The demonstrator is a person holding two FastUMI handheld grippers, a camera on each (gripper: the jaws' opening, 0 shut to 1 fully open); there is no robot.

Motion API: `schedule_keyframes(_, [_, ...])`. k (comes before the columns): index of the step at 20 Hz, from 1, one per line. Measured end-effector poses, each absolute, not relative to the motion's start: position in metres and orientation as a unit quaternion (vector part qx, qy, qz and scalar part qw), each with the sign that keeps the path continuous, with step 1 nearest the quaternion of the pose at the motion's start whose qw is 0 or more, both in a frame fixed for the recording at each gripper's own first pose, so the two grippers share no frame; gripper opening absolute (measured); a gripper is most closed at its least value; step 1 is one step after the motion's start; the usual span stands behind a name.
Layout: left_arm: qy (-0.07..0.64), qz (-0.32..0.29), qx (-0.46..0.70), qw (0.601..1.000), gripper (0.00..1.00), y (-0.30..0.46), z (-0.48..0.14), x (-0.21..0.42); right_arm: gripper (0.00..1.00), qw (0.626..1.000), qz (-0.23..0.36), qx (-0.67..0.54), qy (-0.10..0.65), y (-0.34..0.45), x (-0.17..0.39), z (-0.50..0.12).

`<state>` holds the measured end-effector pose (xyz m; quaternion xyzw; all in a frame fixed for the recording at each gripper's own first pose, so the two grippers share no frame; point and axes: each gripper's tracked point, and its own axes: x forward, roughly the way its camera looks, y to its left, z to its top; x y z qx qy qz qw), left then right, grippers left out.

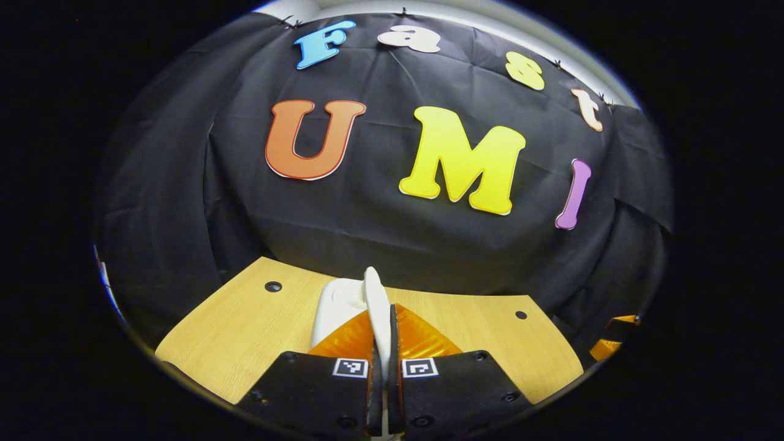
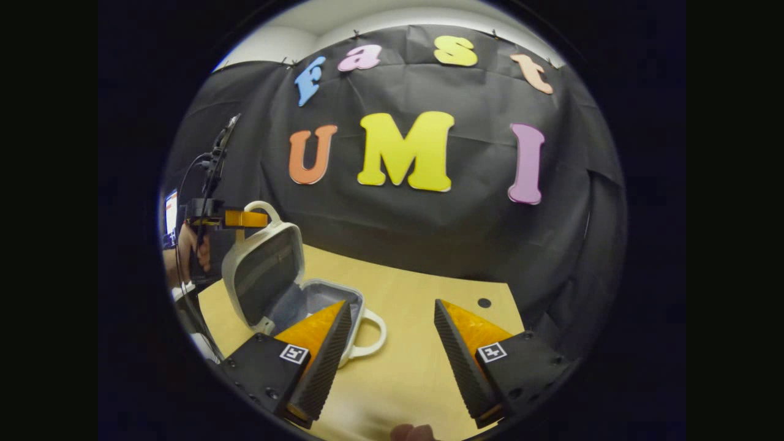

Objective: First open the suitcase, pack the skin care products into it, and then close the suitcase.

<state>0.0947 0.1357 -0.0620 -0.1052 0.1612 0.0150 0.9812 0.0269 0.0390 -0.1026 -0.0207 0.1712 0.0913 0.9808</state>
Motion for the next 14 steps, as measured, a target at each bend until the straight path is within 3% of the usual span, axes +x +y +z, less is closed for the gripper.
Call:
schedule_keyframes(7, [0.169, -0.008, -0.066, 0.983, 0.06, 0.017, -0.1, 0.123, 0.81, 0.981, 0.048, -0.028, 0.187, -0.034, 0.019, -0.117])
schedule_keyframes(14, [0.201, -0.028, -0.018, 0.979, 0.06, -0.054, -0.179, 0.144, 0.81, 0.972, 0.014, -0.069, 0.225, -0.1, 0.016, -0.13])
